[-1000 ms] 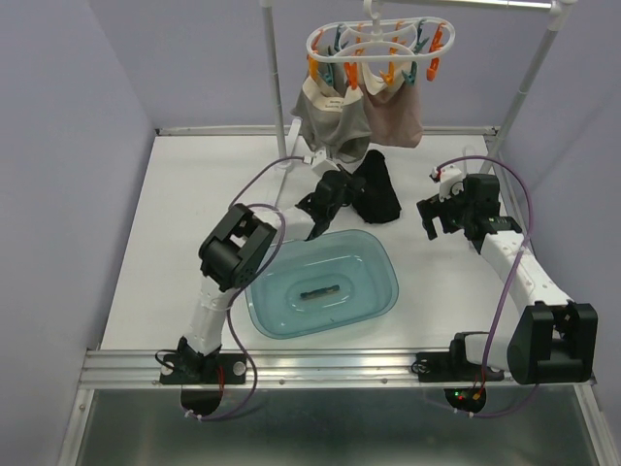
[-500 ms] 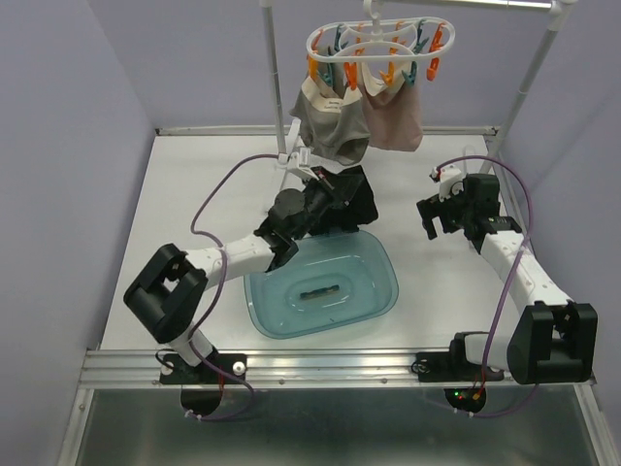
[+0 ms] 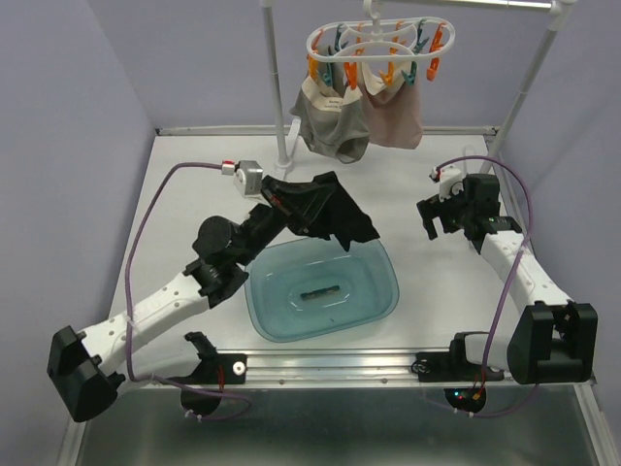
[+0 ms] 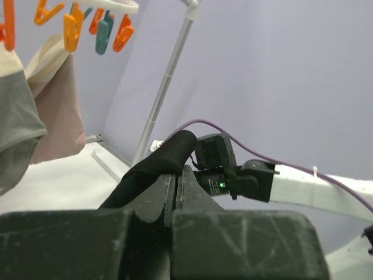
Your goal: Remove the underwear clipped to the hanger
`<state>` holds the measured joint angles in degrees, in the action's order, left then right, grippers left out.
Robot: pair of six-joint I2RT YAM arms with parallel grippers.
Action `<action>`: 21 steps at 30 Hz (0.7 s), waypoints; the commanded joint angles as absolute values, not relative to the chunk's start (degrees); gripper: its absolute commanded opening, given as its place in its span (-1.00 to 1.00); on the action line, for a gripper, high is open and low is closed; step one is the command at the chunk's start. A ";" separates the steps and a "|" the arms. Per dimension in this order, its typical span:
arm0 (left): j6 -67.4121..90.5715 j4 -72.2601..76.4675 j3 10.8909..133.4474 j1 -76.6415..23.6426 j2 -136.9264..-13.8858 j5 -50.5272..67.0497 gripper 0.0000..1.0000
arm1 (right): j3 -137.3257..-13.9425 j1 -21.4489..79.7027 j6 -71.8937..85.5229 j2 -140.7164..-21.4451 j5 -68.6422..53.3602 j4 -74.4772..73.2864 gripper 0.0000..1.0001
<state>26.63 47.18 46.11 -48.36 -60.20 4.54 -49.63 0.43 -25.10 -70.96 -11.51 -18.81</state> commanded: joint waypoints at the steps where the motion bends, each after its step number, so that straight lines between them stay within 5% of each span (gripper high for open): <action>1: 19.16 40.00 44.30 -48.60 -53.89 9.67 -1.00 | -47.81 0.26 -25.66 -71.45 -11.25 -16.26 1.00; 16: 20.39 35.16 31.65 -48.60 -44.99 17.23 -1.00 | -47.11 0.26 -26.19 -71.37 -13.44 -16.26 1.00; 18: 21.09 35.33 30.77 -48.60 -46.22 16.70 -0.94 | -46.93 -0.97 -26.19 -70.58 -14.06 -16.26 1.00; 21: 21.62 35.24 28.84 -48.69 -49.21 15.21 -0.58 | -46.85 -0.97 -26.02 -69.00 -16.16 -16.26 1.00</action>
